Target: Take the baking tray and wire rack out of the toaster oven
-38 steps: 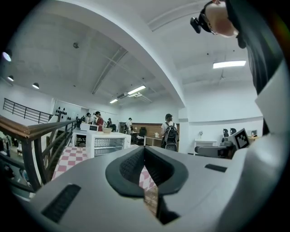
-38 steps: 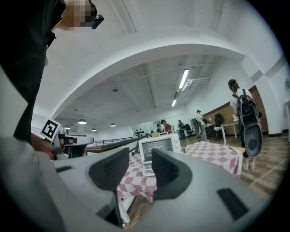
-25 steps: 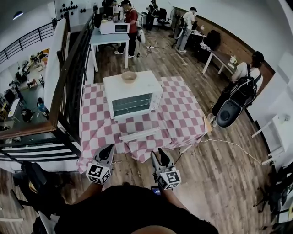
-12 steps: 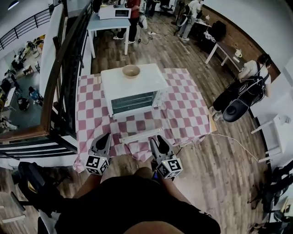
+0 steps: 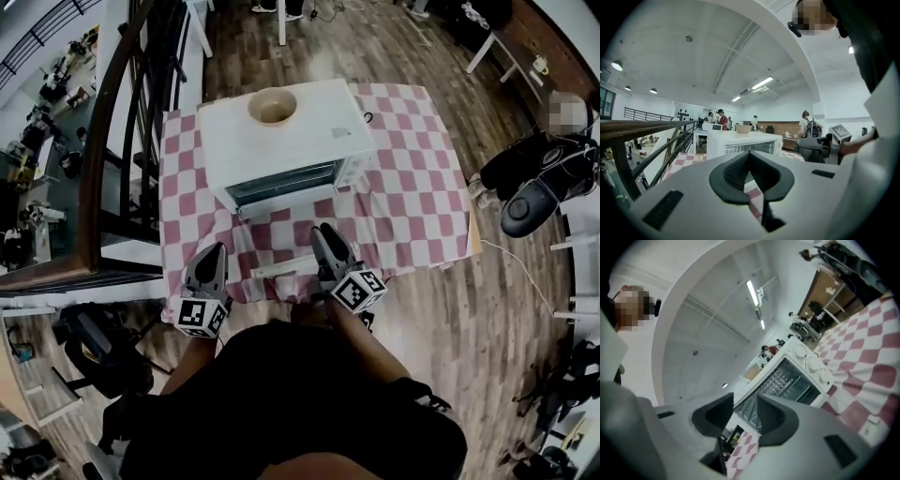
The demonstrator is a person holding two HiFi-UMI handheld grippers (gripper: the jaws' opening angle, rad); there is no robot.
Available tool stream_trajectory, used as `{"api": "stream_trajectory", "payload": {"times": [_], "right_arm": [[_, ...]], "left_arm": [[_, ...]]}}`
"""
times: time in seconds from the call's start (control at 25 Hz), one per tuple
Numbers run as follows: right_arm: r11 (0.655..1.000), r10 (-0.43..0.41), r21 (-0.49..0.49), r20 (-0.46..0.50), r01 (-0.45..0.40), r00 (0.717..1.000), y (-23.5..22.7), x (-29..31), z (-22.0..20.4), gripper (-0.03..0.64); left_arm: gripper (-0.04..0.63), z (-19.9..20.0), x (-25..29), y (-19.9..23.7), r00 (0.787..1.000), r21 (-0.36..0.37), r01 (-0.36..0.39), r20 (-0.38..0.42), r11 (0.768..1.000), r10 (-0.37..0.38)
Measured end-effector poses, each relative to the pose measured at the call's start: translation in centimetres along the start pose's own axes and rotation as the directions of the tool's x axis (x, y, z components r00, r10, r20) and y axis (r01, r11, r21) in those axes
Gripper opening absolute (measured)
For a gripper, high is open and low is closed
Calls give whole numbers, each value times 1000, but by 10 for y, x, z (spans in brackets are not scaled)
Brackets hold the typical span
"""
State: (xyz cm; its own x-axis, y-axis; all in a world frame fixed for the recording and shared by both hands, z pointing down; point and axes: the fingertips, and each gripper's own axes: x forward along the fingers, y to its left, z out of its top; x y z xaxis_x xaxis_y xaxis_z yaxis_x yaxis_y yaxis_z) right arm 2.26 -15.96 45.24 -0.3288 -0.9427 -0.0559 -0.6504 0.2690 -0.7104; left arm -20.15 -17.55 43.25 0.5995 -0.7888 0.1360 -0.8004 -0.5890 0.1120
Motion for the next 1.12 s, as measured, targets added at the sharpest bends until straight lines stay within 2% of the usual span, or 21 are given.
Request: {"api": "stream_trajectory", "payload": {"times": [0.08,0.2,0.32,0.44,0.64,0.84,1.12], "right_arm": [[992,25,123,-14,-23,1000,-17,28,-3,158],[957,67,286,-22,-58,998,-43,72,-10,157],[908,135,404,-31,-111,990,-55,111,-22,158],[862,135,499,-60,-87,989,-73,137,-41,157],[825,110,564,-113,-27,987,-105,169,-58,157],[787,125,617,-162,1,979,-120,194,-70,156],[727,173,687,-178,-4,969,-126,222,-73,142]], "left_arm": [[-6,2,14,5,1000,8,-23,-19,1000,23],[-6,7,34,14,997,14,-66,-33,998,66],[-6,6,40,17,993,11,-108,-56,994,108],[-6,-1,41,22,985,8,-148,-92,989,149],[-6,-14,46,32,968,-8,-216,-132,976,213],[-6,-24,49,36,952,-21,-264,-166,964,257],[-6,-28,51,38,936,-19,-315,-172,949,308]]}}
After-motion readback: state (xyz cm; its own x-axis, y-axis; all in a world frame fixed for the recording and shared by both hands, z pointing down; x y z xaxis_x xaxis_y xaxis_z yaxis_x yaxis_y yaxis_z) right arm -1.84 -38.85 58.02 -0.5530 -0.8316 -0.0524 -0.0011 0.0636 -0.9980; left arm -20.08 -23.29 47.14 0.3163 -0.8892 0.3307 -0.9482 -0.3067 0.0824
